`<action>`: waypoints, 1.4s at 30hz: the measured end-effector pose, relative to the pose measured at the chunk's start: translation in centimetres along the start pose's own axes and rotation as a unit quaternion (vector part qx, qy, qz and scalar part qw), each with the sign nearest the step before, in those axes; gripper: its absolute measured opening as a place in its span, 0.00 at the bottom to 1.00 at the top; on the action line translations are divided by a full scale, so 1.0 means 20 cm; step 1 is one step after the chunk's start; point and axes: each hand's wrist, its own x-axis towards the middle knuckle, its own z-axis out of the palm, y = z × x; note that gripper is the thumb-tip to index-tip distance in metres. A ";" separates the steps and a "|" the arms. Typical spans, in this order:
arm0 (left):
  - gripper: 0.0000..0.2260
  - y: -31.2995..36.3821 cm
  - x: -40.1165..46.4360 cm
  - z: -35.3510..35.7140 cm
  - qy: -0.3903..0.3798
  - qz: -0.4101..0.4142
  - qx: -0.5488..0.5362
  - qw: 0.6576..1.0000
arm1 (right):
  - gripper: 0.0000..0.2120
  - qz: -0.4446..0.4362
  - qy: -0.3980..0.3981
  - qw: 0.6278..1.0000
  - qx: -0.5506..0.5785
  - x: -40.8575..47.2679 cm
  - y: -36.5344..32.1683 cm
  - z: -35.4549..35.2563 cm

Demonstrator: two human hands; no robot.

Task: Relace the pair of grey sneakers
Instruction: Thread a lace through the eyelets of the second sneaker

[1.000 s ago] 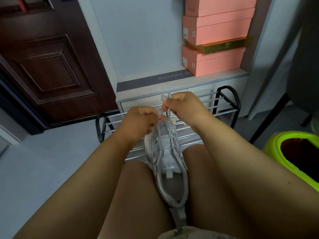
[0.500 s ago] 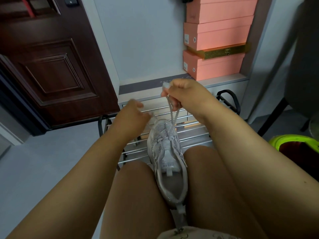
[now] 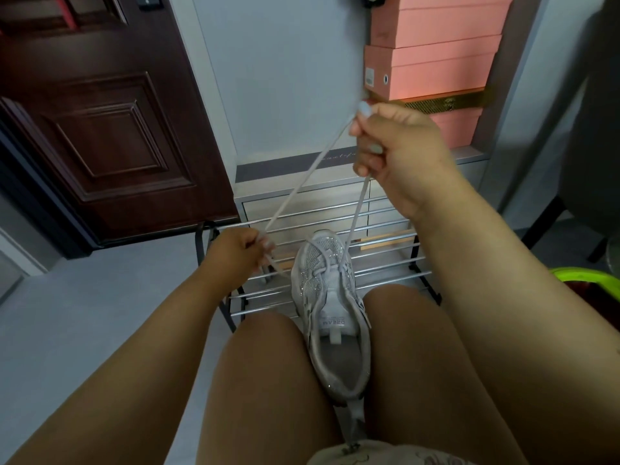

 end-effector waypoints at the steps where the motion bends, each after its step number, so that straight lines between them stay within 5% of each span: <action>1: 0.10 -0.04 -0.01 0.00 0.004 -0.018 -0.024 1.000 | 0.15 -0.001 0.010 1.000 0.008 0.01 0.01 -0.01; 7: 0.04 -0.15 -0.04 -0.01 0.007 -0.108 -0.114 0.988 | 0.15 0.008 0.049 0.999 0.012 0.04 0.05 -0.01; 13: 0.05 -0.08 -0.12 0.04 -0.024 -0.134 -0.298 0.945 | 0.13 0.078 0.078 0.978 -0.180 0.08 0.17 -0.04; 15: 0.06 -0.05 -0.16 0.07 -0.038 -0.134 -0.322 0.936 | 0.13 0.107 0.085 0.929 -0.345 0.08 0.23 -0.08; 17: 0.05 -0.03 -0.19 0.11 -0.036 -0.131 -0.324 0.936 | 0.18 0.109 0.098 0.838 -0.526 0.04 0.31 -0.12; 19: 0.04 -0.02 -0.21 0.15 -0.021 -0.123 -0.311 0.942 | 0.19 0.065 0.117 0.805 -0.578 -0.05 0.37 -0.11; 22: 0.03 0.00 -0.23 0.21 0.000 -0.103 -0.286 0.953 | 0.09 0.034 0.056 0.824 -0.562 -0.18 0.45 -0.07; 25: 0.03 0.01 -0.23 0.25 0.006 -0.083 -0.234 0.969 | 0.12 0.119 -0.081 0.817 -0.559 -0.27 0.54 -0.03; 30: 0.04 0.01 -0.24 0.29 0.004 -0.051 -0.134 0.990 | 0.12 0.128 -0.175 0.814 -0.538 -0.33 0.62 -0.02; 36: 0.03 0.00 -0.24 0.30 0.017 -0.018 -0.068 0.997 | 0.07 0.097 -0.172 0.873 -0.445 -0.33 0.64 -0.03; 42: 0.05 -0.01 -0.24 0.30 0.005 0.008 -0.009 1.000 | 0.15 0.094 -0.179 0.879 -0.432 -0.33 0.65 -0.05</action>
